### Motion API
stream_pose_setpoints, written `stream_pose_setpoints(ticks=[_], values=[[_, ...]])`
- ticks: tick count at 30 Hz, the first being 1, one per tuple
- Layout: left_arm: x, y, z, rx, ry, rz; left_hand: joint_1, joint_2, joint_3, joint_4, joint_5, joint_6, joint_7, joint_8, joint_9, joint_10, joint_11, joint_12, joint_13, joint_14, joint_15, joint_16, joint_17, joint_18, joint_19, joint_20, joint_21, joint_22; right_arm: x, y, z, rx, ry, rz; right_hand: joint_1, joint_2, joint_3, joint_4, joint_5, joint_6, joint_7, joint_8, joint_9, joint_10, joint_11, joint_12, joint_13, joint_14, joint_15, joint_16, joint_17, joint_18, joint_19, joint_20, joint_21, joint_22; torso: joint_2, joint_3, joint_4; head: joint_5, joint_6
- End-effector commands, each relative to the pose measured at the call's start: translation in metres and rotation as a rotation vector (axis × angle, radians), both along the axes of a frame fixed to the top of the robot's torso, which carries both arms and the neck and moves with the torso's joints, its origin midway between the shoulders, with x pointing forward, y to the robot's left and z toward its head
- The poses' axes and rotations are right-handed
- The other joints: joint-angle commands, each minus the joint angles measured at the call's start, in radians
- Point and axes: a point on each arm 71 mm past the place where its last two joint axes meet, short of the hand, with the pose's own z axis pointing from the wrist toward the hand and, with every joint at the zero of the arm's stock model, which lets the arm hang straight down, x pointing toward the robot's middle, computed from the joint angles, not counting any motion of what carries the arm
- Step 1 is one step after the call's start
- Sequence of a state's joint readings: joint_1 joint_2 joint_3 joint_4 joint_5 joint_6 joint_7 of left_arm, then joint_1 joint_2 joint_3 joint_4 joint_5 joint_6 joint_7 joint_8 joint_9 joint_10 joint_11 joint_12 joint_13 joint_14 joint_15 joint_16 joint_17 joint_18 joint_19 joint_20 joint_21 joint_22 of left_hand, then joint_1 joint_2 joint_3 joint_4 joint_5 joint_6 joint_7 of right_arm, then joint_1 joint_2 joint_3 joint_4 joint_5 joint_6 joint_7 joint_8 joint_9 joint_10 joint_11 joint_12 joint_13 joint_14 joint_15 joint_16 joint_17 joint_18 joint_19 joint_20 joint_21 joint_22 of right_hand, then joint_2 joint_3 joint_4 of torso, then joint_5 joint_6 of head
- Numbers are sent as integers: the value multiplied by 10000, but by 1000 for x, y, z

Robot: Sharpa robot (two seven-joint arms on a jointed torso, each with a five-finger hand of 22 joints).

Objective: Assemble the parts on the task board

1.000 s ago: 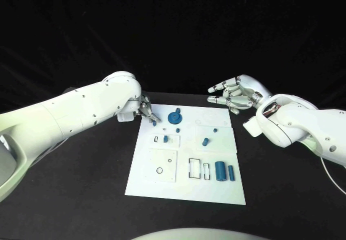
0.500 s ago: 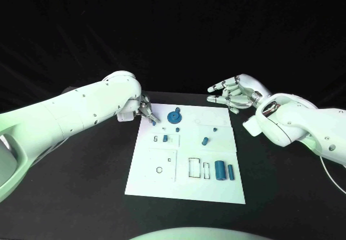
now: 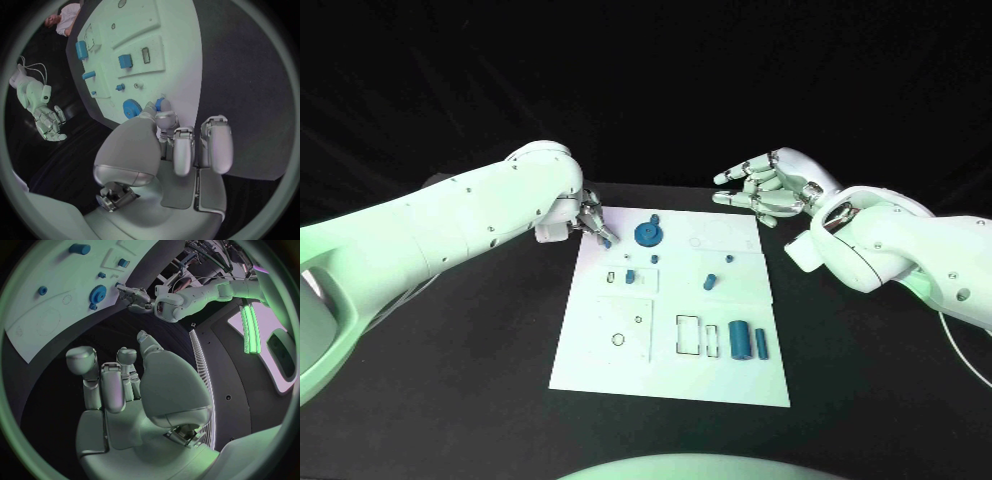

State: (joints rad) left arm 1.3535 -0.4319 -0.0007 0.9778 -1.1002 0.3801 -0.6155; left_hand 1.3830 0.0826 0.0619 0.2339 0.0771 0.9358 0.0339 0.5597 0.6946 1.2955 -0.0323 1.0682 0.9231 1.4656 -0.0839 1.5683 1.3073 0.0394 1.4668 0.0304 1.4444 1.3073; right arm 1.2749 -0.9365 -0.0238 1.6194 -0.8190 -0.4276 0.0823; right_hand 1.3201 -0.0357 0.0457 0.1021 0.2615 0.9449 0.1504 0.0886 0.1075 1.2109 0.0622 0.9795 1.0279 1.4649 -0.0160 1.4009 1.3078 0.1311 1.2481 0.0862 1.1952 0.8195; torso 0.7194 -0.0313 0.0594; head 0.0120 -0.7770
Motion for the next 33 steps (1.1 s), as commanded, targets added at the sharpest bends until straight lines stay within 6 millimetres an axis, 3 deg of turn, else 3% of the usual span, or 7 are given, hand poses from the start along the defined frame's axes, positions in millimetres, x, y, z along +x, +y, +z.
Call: stream_pose_setpoints(ticks=[1,6,13,16,20,25,33], values=[[-2,-2,-4,-8,302,-153,148,-1,208,-32,58,-87,3,-29,-11,-1,-26,-41,-16,1052,-52,25,2635,-22,331,-85,36,1415,-1,2,-1,-31,46,207,60,34,-43,7,55,-21,5,36,17,-21,-4,40,19,487,7,-21,243,54,-52,22,-33,-7,-1,0,5,4,-27],[-3,-1,-4,-247,329,-123,658,-204,1350,-376,658,-233,32,-105,-37,-62,-29,-136,-80,1052,-66,25,2635,-16,322,-106,11,1411,-1,2,-1,-36,64,218,60,34,-43,7,55,-21,5,36,17,-21,-4,40,19,487,7,-21,243,54,-52,22,-33,-7,-18,3,14,-9,-24],[-5,0,-1,-959,-15,-146,-212,-1477,4543,-529,1082,-240,123,248,322,63,-16,-166,-140,1052,-14,25,2635,-24,337,-41,5,1460,-1,2,-1,-34,90,221,60,42,-45,10,63,-13,3,42,20,-20,-5,39,16,486,7,-24,239,54,-51,22,-35,-10,-12,-4,18,-10,-11],[-7,2,1,-1345,-246,-118,-526,-1765,5196,-730,1149,-239,88,347,431,93,-1,-165,-159,1052,-17,25,2635,-12,320,-49,-35,1440,0,2,-1,-31,99,214,60,42,-45,10,63,-13,3,42,20,-20,-5,39,16,486,7,-24,239,54,-51,22,-35,-10,-18,5,21,-8,4],[-13,7,4,-1826,-492,-179,-953,-2073,5825,-1017,1510,-132,57,420,511,210,-25,-93,-91,1052,-40,25,2635,-20,336,-52,-22,1473,0,1,-1,-41,94,195,58,47,-48,14,71,-8,3,45,22,-9,-6,56,29,487,6,-24,239,55,-50,22,-37,-11,-21,11,24,5,-4],[-26,13,7,-2271,-651,-288,-1415,-2404,6063,-1367,2805,223,-38,302,497,609,-84,369,520,1052,-81,25,2635,-100,505,-119,267,1749,0,0,-1,-2,70,101,43,87,-52,40,100,5,3,55,27,-1,-6,60,25,487,6,-30,234,55,-47,21,-43,-17,-25,1,33,4,-28],[-48,14,0,-2272,-884,-681,-1524,-2436,6088,-1480,2954,316,-57,233,487,685,-103,434,625,1052,-99,25,2635,-125,554,-138,354,1831,0,-2,-2,-5,88,34,41,103,-51,48,114,7,2,58,29,3,-6,66,27,488,5,-28,238,55,-47,21,-47,-23,-33,-7,39,34,-48]])
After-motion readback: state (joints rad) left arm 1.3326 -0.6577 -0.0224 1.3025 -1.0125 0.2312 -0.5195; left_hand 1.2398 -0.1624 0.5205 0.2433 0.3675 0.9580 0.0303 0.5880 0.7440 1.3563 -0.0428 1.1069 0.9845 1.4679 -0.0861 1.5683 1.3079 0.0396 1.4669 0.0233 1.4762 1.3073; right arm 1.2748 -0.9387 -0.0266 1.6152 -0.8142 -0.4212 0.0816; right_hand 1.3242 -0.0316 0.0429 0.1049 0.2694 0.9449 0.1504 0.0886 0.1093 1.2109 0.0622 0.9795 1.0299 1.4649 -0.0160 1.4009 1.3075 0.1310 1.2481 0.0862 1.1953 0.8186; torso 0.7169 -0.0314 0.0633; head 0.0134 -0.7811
